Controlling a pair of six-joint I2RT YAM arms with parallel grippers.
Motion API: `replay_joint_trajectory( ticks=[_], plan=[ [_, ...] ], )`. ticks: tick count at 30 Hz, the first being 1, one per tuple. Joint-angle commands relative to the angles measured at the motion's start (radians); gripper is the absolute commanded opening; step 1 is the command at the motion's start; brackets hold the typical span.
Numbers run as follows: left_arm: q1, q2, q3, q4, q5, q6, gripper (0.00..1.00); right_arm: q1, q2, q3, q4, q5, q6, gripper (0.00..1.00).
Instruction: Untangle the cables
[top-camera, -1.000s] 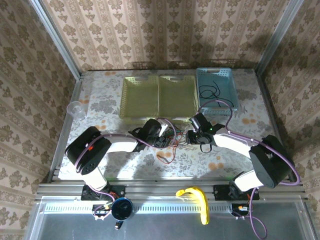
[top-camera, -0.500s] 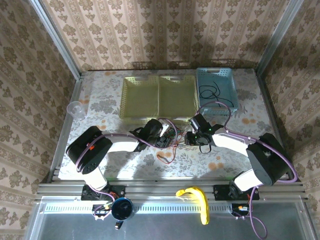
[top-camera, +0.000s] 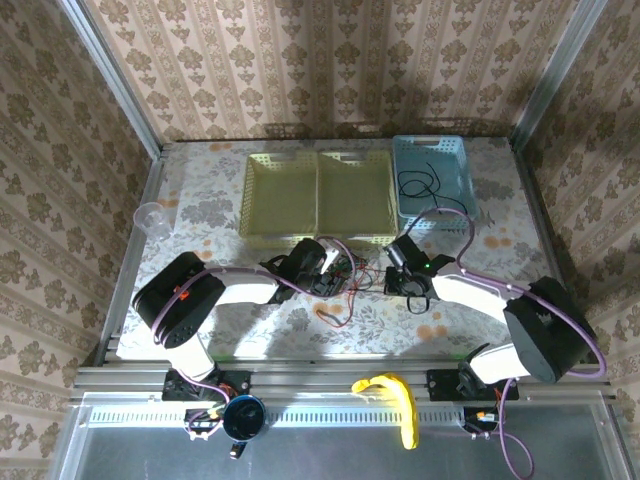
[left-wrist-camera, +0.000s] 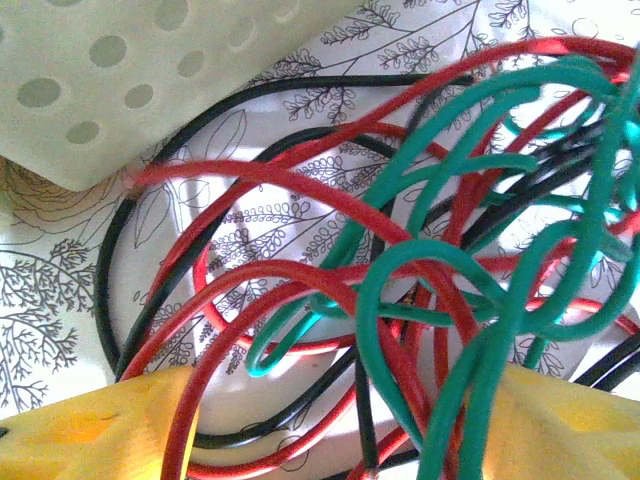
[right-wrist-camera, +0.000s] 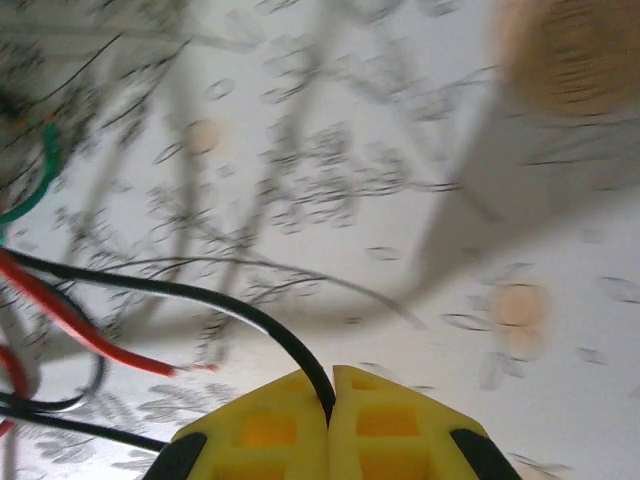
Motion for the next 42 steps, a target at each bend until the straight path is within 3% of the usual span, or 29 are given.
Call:
replay_joint_trajectory(
  ticks=[1, 9, 17, 26, 32, 36, 42],
  plan=[
    [-0.006, 0.039, -0.004, -0.082, -0.004, 0.019, 0.72, -0.064, -0.082, -0.034, -0.164, 0.212, 0.105, 0.0],
    [-0.006, 0.042, -0.012, -0.084, -0.006, 0.022, 0.74, -0.306, -0.379, -0.109, -0.286, 0.248, 0.209, 0.0],
    [-0.003, 0.041, -0.033, -0.075, -0.01, 0.019, 0.74, -0.533, -0.567, -0.034, -0.412, 0.339, 0.143, 0.0],
    [-0.002, 0.027, -0.051, -0.07, -0.015, 0.014, 0.75, -0.895, -0.62, 0.116, -0.403, 0.311, -0.048, 0.0],
    [0.004, 0.022, -0.06, -0.069, -0.02, 0.011, 0.75, -0.954, -0.558, 0.257, -0.372, 0.316, -0.119, 0.0],
    [0.014, 0.018, -0.075, -0.059, -0.023, 0.002, 0.65, -0.978, -0.498, 0.339, -0.371, 0.272, -0.164, 0.0],
    [0.043, 0.003, -0.104, -0.059, -0.066, -0.044, 0.12, -1.042, -0.436, 0.436, -0.394, 0.235, -0.176, 0.0]
  ],
)
